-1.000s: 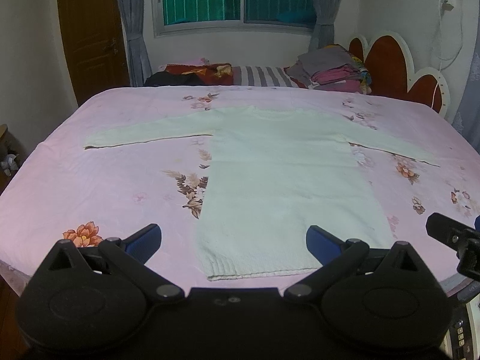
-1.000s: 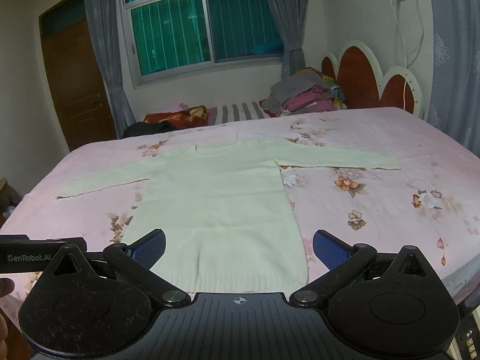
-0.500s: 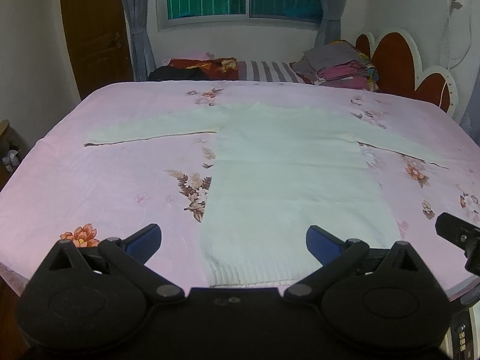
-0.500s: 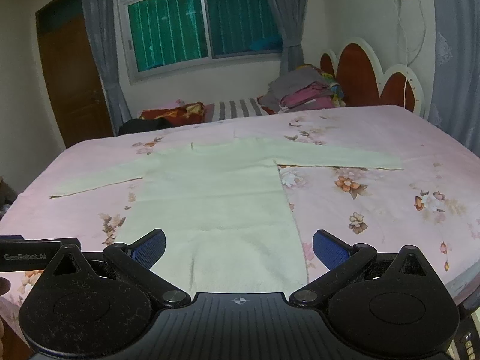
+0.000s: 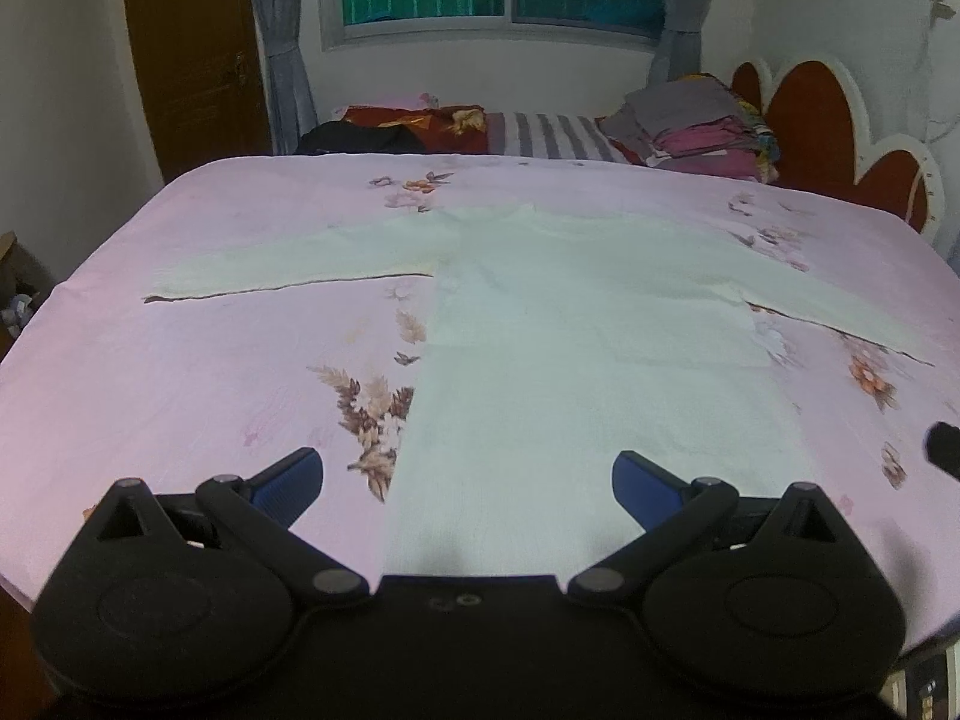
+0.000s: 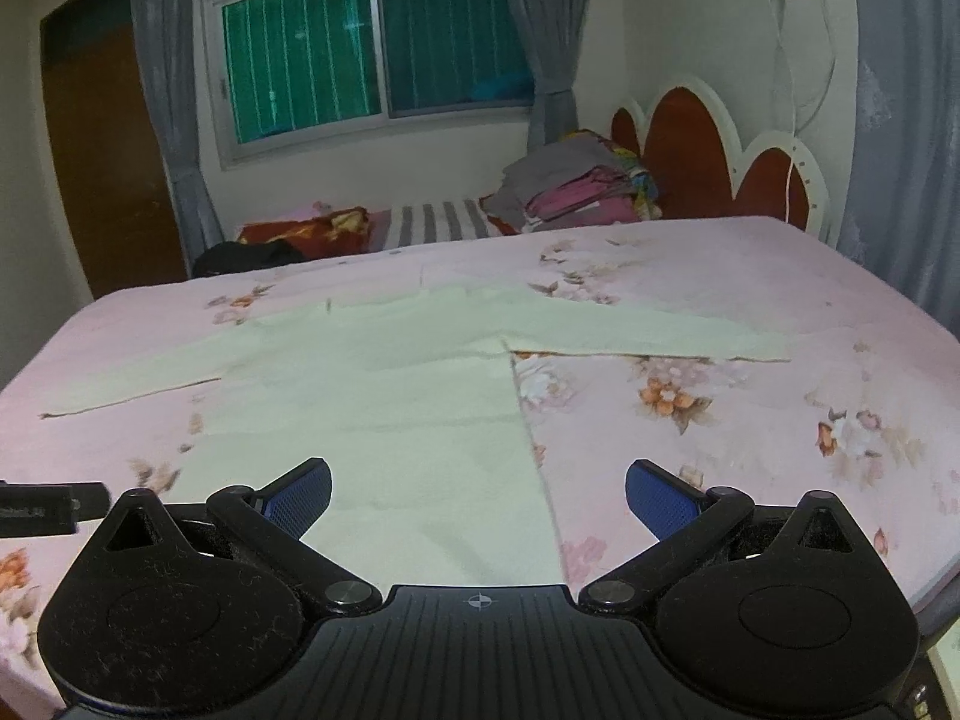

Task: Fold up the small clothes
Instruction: 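Grasp the sweater sleeve cuff with the right gripper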

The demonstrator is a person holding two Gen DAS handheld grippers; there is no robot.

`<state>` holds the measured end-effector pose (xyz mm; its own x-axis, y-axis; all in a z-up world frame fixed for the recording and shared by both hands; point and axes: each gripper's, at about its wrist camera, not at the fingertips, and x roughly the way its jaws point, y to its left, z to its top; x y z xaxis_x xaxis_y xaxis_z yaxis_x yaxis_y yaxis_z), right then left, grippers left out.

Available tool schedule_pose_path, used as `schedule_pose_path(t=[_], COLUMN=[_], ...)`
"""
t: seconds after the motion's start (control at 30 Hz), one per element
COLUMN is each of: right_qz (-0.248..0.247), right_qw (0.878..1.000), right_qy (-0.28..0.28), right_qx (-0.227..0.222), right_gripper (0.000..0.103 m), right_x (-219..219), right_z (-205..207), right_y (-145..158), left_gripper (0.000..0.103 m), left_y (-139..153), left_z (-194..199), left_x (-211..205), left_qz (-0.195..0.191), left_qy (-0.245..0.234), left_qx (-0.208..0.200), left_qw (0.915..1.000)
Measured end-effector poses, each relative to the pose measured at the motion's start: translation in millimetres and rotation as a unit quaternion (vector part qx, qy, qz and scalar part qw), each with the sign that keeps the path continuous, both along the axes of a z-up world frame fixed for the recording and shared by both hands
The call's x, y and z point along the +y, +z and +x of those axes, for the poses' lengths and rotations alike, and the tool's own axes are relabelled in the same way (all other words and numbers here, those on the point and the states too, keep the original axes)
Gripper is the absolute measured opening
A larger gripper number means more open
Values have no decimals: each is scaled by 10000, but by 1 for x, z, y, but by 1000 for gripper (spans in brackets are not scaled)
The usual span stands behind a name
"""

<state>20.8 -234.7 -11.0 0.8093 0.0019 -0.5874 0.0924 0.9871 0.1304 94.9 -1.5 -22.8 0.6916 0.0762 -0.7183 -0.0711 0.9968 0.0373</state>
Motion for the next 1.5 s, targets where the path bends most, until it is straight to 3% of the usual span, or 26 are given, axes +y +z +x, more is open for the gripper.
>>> schedule_pose_path(t=[0.33, 0.6, 0.73, 0.87, 0.93, 0.97, 1.0, 1.27, 1.37, 1.5], right_qz=[42, 226, 292, 393, 439, 484, 595, 1184, 1083, 1084], right_qw=[9990, 9965, 9921, 9864, 9833, 9811, 9773, 9579, 9564, 9539], right_qy=[-438, -795, -1168, -1486, -1637, -1718, -1840, -2368, -2514, -2653], right_qx=[126, 155, 349, 577, 660, 752, 860, 1108, 1017, 886], right_gripper=[103, 103, 102, 102, 86, 68, 65, 65, 64, 17], right_x=[-69, -140, -181, -226, -246, -255, -266, -323, -336, -351], right_z=[86, 157, 190, 218, 229, 233, 238, 268, 278, 284], right_y=[-36, -63, -85, -111, -123, -130, -137, -170, -174, -176], left_gripper=[102, 102, 102, 101, 101, 101, 101, 95, 89, 87], left_y=[-28, -49, -61, -74, -79, -81, -83, -95, -100, -103], left_z=[86, 142, 167, 191, 200, 203, 208, 233, 242, 247], left_x=[9, -7, -18, -32, -39, -41, -44, -58, -57, -56], left_qz=[-232, 70, 124, 418, 482, 502, 503, 670, 625, 603], left_qy=[401, 509, 554, 533, 504, 511, 512, 470, 453, 483], left_qx=[32, -19, 116, 189, 270, 292, 319, 422, 520, 577], left_qw=[9989, 9987, 9983, 9975, 9972, 9970, 9969, 9958, 9957, 9953])
